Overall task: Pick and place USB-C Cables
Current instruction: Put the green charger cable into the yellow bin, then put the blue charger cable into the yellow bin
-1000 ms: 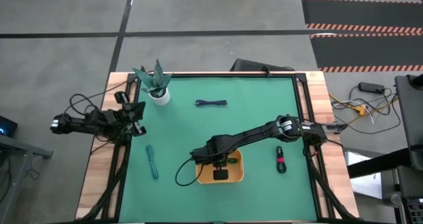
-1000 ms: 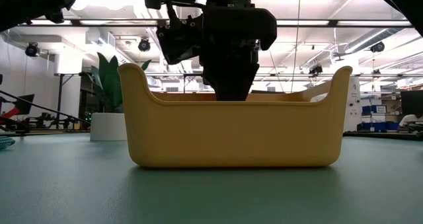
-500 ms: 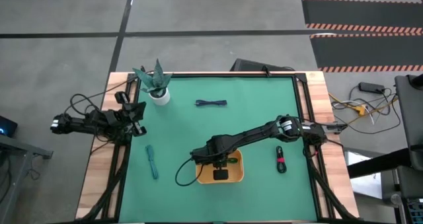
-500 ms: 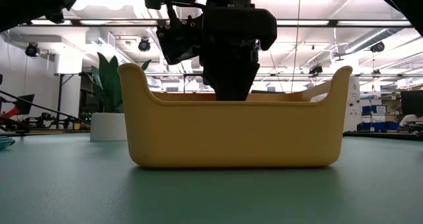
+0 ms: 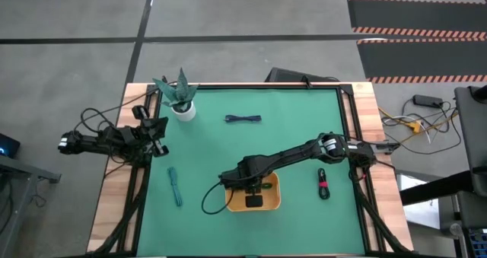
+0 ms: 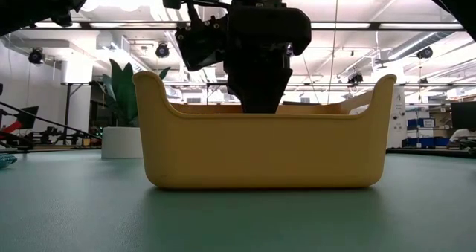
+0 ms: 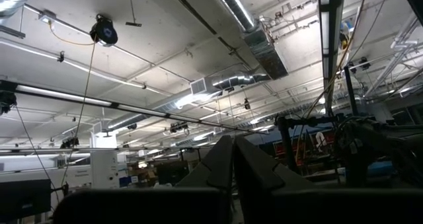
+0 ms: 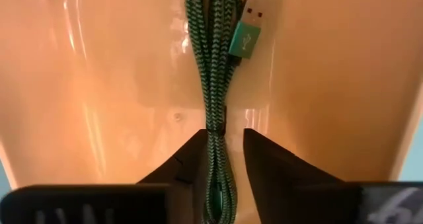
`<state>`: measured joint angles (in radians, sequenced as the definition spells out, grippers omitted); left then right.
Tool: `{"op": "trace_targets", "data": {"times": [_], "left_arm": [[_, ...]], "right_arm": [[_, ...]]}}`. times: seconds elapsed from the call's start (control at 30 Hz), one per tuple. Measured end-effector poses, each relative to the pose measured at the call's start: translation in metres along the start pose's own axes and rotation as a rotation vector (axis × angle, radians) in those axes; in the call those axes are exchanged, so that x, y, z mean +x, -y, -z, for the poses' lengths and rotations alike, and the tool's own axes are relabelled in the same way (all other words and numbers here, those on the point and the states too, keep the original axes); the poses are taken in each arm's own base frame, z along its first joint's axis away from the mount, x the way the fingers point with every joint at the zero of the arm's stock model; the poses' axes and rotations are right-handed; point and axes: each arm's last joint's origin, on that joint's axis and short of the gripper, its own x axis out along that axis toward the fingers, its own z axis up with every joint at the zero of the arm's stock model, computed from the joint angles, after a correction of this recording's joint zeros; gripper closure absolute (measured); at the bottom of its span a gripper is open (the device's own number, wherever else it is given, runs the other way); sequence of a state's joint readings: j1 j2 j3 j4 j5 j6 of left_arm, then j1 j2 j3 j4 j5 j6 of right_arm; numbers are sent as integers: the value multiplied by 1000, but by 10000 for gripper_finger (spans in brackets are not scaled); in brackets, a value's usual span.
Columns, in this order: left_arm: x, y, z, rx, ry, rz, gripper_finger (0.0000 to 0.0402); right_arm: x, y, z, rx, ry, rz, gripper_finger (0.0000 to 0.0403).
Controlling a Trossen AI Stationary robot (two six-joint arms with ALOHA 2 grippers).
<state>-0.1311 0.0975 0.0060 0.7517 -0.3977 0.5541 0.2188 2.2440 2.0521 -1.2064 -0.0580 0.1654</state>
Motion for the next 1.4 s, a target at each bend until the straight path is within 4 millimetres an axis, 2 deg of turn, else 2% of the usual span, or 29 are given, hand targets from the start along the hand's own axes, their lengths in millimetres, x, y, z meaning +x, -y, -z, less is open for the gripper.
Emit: {"op": "trace_targets", "data": {"times": [0.2, 0.4, 0.83, 1.13, 1.27, 1.4], "left_arm": [[0, 0, 0, 0, 0, 0, 402], [0, 0, 0, 0, 0, 0, 402], [0, 0, 0, -6, 0, 0, 402], [1, -1, -2, -178, 6, -3, 402], [2, -1, -4, -273, 9, -4, 402], [3, 0, -2, -312, -6, 2, 402]], "right_arm": [[0, 0, 0, 2, 2, 5, 272], [-5, 0, 0, 2, 12, 4, 255], [-48, -6, 8, -28, 112, -10, 274], [-85, -12, 18, -189, 276, 108, 291], [-95, -10, 30, -229, 366, 111, 299], [-97, -6, 51, -248, 478, 131, 306]]}}
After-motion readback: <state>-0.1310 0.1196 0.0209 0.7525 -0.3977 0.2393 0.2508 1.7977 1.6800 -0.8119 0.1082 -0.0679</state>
